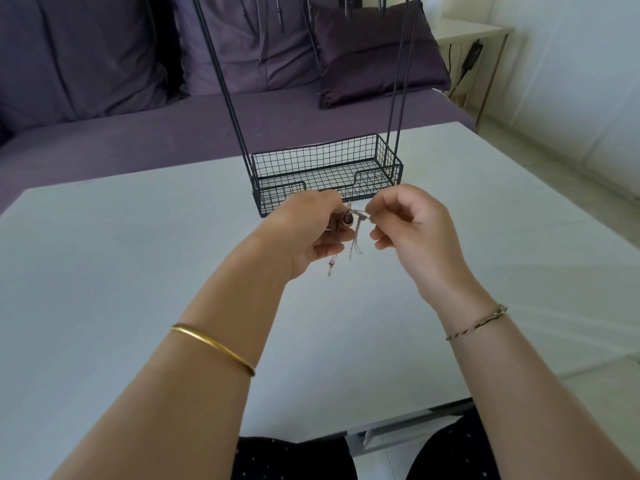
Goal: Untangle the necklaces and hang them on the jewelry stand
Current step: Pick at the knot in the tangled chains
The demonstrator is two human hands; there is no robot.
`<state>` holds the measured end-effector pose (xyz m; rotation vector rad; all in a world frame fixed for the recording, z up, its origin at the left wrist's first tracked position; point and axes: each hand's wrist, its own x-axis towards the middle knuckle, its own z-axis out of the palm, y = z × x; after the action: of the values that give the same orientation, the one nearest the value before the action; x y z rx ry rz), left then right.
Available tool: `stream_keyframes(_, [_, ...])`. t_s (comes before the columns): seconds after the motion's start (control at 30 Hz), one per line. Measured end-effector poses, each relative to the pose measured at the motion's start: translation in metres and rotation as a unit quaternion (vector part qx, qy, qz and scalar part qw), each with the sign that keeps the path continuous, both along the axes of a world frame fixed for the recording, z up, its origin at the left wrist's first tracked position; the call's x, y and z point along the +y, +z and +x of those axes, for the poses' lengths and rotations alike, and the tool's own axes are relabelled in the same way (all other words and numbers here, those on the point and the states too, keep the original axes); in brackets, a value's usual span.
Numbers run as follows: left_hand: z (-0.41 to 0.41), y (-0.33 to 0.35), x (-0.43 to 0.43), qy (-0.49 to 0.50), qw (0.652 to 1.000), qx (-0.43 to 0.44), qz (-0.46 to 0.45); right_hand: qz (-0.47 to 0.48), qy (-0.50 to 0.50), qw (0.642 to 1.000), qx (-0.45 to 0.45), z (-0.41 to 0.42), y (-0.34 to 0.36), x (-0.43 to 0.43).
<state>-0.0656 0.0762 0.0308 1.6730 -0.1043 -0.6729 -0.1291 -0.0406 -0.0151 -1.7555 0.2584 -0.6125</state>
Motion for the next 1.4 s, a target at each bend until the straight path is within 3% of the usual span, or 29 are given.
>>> stream_keyframes(0.2, [-0.0002,0.0001,0.0004,-0.004,1.000,0.000,-0.003,-0.036,-0.025,0.999,0.004,0.0005,-0.0008,0.0026])
stream_keyframes(0.43, [-0.0012,0.0024,0.0005,-0.006,0.999,-0.036,-0.002,0.079,0.061,0.992,0.072,0.0034,-0.0002,0.0067])
stream_keyframes(0.7, [0.0007,0.0007,0.0023,-0.024,0.997,-0.068,0.017,0.185,0.078,0.979,0.027,0.0051,-0.0003,0.0074])
stream_keyframes(0.9, [0.0005,0.0002,0.0021,-0.014,0.994,-0.095,0.059,0.086,0.010,0.996,0.003,0.0043,-0.0002,0.0017])
stream_keyframes(1.1, [-0.0006,0.0039,0.0023,0.035,0.999,-0.031,0.027,-0.008,-0.013,1.000,-0.005,0.0039,-0.0009,0.0009])
stream_keyframes(1.4, [0.0002,-0.0015,0.0031,0.008,0.993,-0.102,0.065,-0.067,-0.010,0.997,0.025,0.0039,-0.0029,0.0005])
